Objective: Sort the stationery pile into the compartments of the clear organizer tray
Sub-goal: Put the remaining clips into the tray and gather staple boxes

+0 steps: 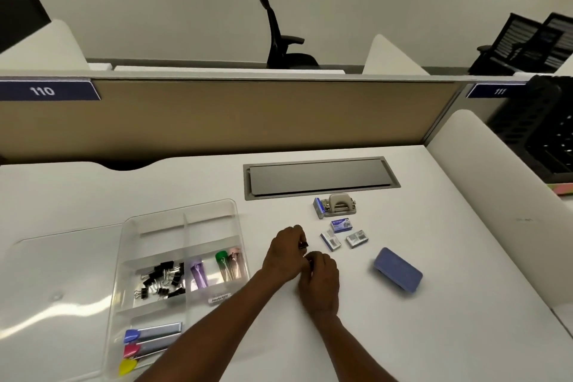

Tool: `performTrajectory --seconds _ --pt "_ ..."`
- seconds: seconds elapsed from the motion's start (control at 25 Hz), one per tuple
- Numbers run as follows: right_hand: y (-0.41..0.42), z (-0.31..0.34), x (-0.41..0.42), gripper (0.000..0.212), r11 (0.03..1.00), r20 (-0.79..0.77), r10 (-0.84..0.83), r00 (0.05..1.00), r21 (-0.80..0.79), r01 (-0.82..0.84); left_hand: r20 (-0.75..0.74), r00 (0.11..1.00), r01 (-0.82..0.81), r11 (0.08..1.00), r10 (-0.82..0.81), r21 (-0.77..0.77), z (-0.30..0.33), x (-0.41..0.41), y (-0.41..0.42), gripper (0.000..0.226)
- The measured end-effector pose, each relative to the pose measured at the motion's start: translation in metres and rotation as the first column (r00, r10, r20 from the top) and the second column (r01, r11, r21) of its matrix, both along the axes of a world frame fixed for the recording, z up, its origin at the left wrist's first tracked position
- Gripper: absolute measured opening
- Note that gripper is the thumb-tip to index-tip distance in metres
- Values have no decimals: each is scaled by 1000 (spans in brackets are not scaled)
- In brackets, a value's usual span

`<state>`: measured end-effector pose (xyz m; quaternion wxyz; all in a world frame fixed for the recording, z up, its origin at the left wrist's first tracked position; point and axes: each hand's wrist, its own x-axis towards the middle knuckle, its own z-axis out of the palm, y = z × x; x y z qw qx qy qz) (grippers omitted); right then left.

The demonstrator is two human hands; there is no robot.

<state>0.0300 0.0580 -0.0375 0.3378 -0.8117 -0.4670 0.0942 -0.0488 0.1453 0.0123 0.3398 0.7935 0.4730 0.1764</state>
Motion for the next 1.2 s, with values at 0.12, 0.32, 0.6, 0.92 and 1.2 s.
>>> performTrajectory --seconds 0.12,0.32,0.6,0.92,1.2 --pt "-3 18 -3 12 992 -269 -103 957 39 118 168 981 -85 993 97 -79 17 -18 -14 24" --pt "-15 57 -45 14 971 -870 -118 479 -1 238 314 895 -244 937 317 -251 40 -58 -39 25" --pt "-28 94 -99 20 989 -971 8 238 42 139 408 783 -367 878 469 -307 61 -110 -86 12" --pt "-8 135 -177 25 993 -993 -24 -116 -11 -115 342 750 -524 824 566 -216 70 -194 -79 23" --pt "28 137 -226 33 944 -987 -104 -120 -60 -326 203 730 -620 758 652 -203 60 -256 -56 30"
